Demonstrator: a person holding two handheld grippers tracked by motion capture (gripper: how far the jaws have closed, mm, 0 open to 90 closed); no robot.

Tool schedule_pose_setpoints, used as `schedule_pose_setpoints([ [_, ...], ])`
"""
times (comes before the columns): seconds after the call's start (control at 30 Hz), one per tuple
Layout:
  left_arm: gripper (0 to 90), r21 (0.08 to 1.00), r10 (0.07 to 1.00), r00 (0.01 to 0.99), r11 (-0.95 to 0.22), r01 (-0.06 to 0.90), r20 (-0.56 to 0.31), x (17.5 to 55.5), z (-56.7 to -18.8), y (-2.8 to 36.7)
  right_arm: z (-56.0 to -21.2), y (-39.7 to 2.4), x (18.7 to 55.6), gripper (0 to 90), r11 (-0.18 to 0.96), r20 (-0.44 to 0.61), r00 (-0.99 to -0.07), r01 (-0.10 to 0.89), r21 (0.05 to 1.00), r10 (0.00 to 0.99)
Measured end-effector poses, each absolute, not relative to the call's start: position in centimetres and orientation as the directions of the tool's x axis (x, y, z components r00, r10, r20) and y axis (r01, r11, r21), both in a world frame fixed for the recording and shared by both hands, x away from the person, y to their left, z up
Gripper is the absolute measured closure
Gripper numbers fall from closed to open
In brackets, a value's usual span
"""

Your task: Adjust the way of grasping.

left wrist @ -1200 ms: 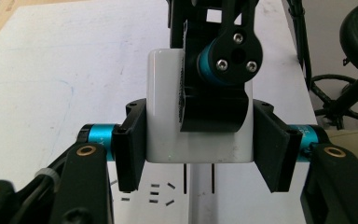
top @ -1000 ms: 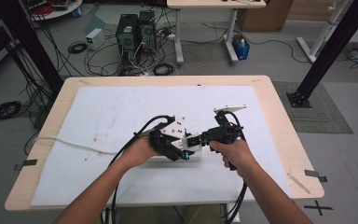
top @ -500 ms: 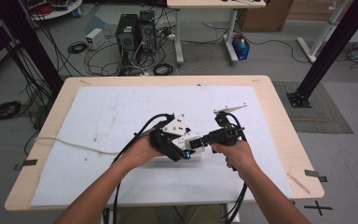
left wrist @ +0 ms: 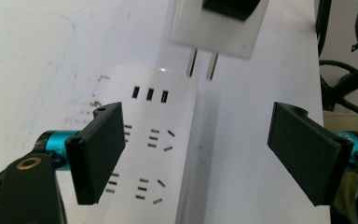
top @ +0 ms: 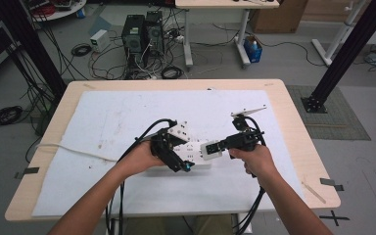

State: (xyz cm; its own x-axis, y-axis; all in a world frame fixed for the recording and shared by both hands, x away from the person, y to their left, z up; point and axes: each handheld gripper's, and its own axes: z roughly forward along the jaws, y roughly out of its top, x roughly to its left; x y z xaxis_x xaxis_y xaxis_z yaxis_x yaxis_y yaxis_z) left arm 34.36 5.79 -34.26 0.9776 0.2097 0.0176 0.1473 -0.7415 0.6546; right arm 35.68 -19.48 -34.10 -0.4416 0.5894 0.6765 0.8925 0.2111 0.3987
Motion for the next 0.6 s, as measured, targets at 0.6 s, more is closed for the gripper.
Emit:
schedule_pose_setpoints([
  [0.6,19.1,0.569,0.264,0.962,-0.782,0.254,-0.066,35.2,-34.2,10.1,-31.1,-20.7,35.3,62.3,0.378,0.501,-0.597,0.795,0.475,0.626],
])
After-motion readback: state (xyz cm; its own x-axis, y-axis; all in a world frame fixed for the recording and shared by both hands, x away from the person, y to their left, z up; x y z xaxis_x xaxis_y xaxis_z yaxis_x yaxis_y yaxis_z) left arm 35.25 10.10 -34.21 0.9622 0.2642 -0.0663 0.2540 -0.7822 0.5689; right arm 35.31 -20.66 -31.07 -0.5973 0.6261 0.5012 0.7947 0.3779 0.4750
